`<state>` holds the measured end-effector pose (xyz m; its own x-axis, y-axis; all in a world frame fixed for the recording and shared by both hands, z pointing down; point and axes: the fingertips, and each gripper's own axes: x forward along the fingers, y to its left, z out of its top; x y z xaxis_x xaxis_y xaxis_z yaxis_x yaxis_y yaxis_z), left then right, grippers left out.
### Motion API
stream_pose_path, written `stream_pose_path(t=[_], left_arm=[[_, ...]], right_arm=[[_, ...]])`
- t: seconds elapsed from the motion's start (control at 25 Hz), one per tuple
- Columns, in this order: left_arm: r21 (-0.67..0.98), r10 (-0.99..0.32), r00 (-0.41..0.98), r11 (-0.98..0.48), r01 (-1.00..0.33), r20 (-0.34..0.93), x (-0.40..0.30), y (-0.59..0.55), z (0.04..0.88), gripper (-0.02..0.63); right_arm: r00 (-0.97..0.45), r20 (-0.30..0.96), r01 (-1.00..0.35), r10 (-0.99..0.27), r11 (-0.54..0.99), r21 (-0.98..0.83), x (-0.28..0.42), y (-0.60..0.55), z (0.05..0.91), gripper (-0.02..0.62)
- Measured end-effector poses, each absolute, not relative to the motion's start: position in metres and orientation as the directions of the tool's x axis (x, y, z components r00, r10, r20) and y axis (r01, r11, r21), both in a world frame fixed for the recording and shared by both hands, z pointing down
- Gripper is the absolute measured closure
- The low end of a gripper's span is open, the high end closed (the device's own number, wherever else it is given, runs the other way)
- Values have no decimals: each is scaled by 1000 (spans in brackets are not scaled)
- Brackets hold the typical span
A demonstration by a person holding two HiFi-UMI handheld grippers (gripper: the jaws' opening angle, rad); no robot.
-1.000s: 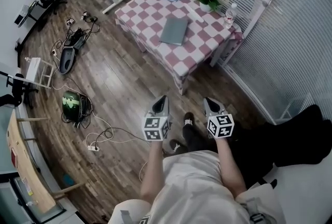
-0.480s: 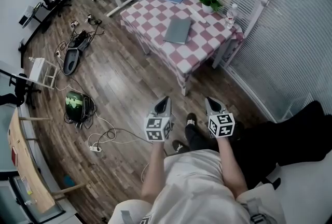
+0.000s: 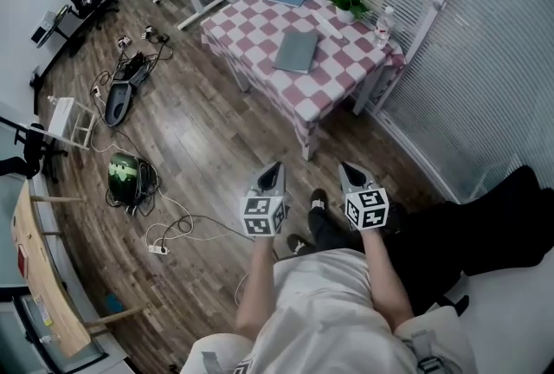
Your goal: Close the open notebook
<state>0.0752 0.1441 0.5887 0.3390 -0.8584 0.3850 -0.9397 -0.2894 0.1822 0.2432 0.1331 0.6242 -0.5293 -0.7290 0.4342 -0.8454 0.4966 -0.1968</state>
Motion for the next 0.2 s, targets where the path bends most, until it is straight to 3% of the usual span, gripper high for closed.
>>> stream_pose_path(t=[0.2], left_arm=[[182,-856,345,-296,-938,385,70,156,590,598]], right_arm=[[-521,441,-850,-731,492,-191,239,144,625,595]])
